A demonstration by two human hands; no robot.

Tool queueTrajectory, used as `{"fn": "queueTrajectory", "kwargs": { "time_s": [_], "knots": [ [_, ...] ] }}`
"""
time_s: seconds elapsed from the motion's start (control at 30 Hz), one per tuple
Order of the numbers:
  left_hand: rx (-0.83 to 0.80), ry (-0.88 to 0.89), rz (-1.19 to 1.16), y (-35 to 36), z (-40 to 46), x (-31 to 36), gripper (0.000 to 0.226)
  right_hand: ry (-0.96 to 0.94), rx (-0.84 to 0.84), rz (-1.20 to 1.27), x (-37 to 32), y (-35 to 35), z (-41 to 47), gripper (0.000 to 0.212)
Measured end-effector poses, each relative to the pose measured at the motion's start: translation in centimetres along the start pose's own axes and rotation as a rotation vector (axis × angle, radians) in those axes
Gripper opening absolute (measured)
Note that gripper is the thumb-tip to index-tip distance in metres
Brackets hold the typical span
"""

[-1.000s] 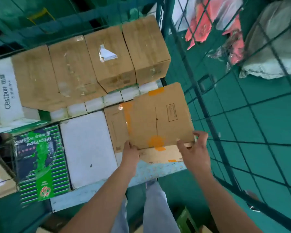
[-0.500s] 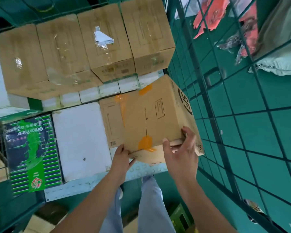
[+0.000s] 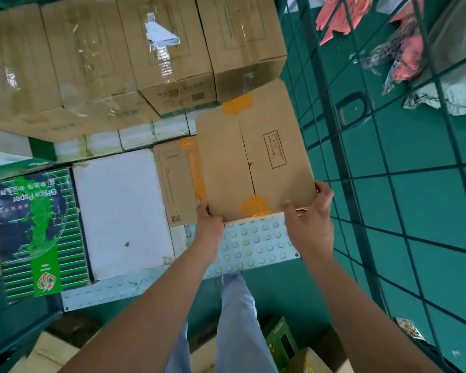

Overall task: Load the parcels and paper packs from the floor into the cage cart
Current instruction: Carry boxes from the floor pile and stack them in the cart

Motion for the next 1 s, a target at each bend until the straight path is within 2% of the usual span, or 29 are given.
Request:
{"fn": "queueTrajectory", "kwargs": {
  "time_s": [0.2,0.5,0.67,0.83,1.0],
  "knots": [
    [-0.050,-0.021,0.028,0.2,0.9,-1.0,0.059,0.053,-0.031,0.019,1.4,1.3,0.2,0.072],
    [-0.066,-0.026,0.044,0.8,1.4,-2.1,0.076,0.102,-0.053,0.059,3.3,2.1,0.9,0.071],
    [-0.071,-0.002,0.034,0.4,2.1,-1.6,0.045,0.105,-0.028,0.077,4.0,2.1,1.3,0.072],
    [-0.091,0.002,-0.056,0.1,1.5,0.0,0.047,-0.003,0.029,0.062,1.9,1.3,1.4,0.074],
    [-0.079,-0.024,-0.158,-2.2,-2.0,2.4,0.050,-0.148,0.058,0.002,-4.3,-0.8,-0.1,0.073]
  ]
}}
Point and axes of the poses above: each hand's wrist, its own z-axis towards the middle knuckle, its own y-axis out of the palm, x = y × z, the point moved 4 cm from there along z, towards the middle knuckle, and after that the axes turned 9 degrees about -y, right-handed, at the moved point
